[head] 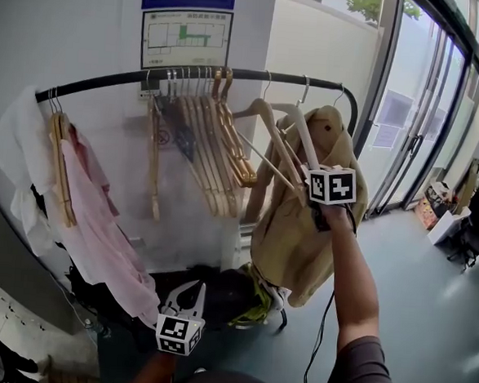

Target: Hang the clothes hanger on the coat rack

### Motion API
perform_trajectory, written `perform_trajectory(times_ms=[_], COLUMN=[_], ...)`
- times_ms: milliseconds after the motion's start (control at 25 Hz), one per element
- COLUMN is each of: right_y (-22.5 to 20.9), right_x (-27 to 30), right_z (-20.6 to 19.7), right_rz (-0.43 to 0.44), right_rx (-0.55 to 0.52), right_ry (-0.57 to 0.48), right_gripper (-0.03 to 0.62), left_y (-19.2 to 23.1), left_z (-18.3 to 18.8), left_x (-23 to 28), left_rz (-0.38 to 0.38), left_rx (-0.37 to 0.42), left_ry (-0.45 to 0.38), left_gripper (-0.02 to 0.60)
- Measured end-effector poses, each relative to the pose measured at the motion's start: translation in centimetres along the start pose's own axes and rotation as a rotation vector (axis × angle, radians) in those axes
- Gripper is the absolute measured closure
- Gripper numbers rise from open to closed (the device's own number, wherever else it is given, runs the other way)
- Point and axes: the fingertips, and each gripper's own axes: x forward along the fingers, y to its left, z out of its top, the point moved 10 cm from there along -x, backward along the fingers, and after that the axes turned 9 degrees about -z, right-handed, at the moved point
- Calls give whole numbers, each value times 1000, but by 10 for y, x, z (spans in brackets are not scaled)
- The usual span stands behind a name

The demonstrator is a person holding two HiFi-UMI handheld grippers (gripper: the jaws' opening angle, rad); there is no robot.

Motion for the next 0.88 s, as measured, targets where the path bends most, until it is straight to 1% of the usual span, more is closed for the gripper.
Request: perform_trajectory(times_ms=[200, 360, 440, 480, 520, 680, 760, 880], right_y=[-2, 1, 1, 0, -1, -2, 4, 20], right_x=[1, -2, -6, -10, -15, -54, -75, -103], right_z=[-1, -9, -17, -20, -25, -52, -68, -91], right_rz=[14, -15, -37, -47, -60, -142, -162, -158], right_rx=[9, 18, 29, 41, 61, 156, 166, 156], right_ry=[-22, -94, -131, -152, -179, -298, -328, -348], right_gripper=[537, 536, 519, 493, 470, 447, 444, 444], left_y=[2, 2, 0, 0, -1, -5, -7, -9], left_z=[3, 2, 1, 0, 0, -3, -4, -3], left_x=[2, 3, 4, 4, 4, 8, 10, 15], left_rz=[-16, -28, -36, -41, -46, -75, -89, -111], left_rx=[5, 1, -3, -5, -6, -13, -14, -16], left_ry=[-3, -7, -9, -11, -11, -2, 0, 0], left_gripper=[572, 572, 572, 572, 572, 572, 572, 572])
